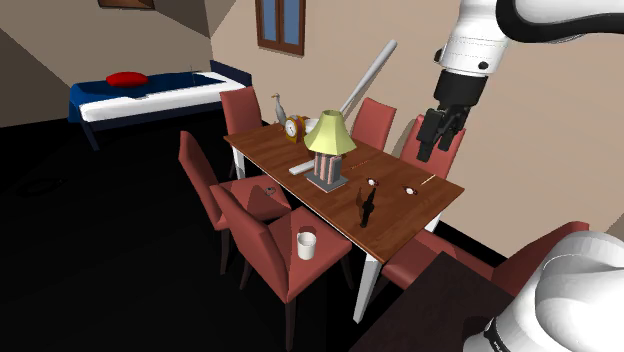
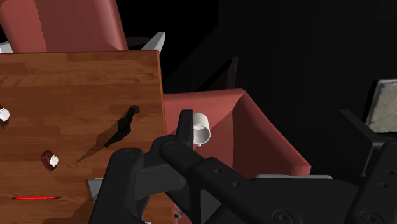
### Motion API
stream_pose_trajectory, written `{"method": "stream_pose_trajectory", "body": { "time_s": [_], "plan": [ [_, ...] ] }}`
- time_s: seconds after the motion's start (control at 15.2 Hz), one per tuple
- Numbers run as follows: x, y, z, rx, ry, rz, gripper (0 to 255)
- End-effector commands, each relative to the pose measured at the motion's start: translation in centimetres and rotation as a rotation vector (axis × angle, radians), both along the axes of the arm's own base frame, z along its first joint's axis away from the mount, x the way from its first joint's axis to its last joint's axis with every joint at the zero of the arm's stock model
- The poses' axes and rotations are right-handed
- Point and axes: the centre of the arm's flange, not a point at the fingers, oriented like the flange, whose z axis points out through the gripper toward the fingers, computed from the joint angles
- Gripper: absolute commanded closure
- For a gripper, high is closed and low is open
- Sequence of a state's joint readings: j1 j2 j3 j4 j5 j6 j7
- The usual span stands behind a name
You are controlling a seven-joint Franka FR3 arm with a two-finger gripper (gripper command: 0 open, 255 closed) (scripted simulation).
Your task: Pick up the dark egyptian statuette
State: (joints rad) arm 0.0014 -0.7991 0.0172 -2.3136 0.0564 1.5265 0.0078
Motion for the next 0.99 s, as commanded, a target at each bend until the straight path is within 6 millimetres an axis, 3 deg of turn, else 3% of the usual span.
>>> {"method": "stream_pose_trajectory", "body": {
  "time_s": [0.0, 0.92],
  "plan": [
    [0.0, 0.0, 0.0, 0.0, 0.0, 0.0, 0],
    [7.4, -8.2, -14.5, -0.007, -0.035, 0.008, 0]
  ]
}}
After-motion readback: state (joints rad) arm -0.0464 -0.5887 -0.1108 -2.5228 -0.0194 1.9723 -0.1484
